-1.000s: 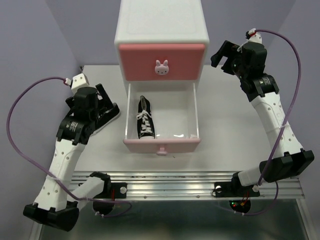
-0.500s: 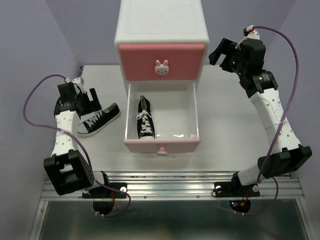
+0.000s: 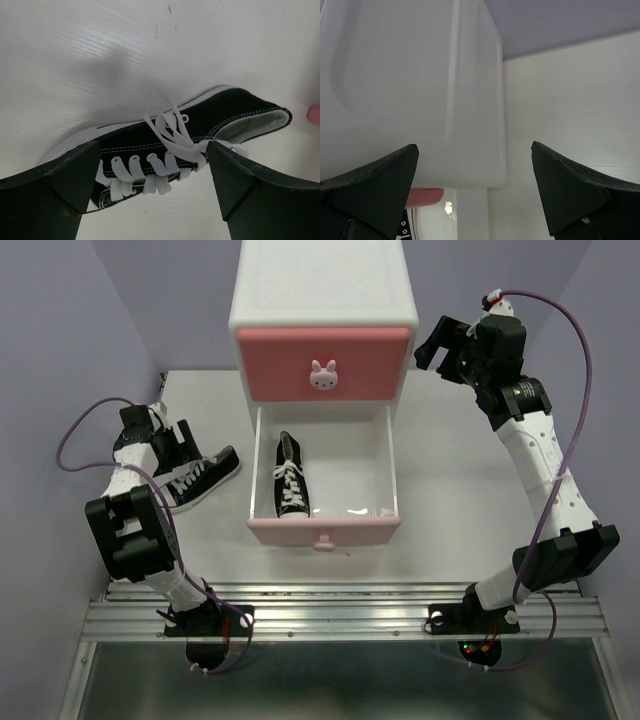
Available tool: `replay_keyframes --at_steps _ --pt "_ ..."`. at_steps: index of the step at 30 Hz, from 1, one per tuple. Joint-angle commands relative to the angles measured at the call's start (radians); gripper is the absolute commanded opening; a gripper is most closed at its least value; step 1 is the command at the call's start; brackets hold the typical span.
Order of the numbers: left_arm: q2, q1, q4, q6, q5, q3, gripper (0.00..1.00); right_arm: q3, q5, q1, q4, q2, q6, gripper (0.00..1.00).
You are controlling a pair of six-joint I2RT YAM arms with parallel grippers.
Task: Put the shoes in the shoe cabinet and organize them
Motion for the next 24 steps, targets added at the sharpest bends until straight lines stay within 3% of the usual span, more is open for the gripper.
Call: replay_keyframes --at_steps 1,12,19,23,24 --pt "-0.014 -0.002 0.09 -0.093 -0.093 0.054 0.99 0.009 0.003 0.002 0.027 -0.013 -0.013 1.0" --pt "0.0 -0.116 0.119 -0.115 -0.139 -0.055 0.99 -0.006 0.01 0.002 0.031 -0.01 -0.013 1.0" --pt "0.02 -0.119 0.115 -0.182 -0.231 -0.103 0.99 -0.02 0.015 0.002 0.039 -0.014 -0.012 1.0" --pt "0.031 -0.119 0.108 -0.218 -0.271 -0.103 0.94 -0.028 0.02 0.002 0.038 -0.017 -0.019 1.0" --pt "0.031 -0.119 0.11 -0.228 -0.337 -0.103 0.86 -0.028 0.02 0.002 0.038 -0.017 -0.019 1.0"
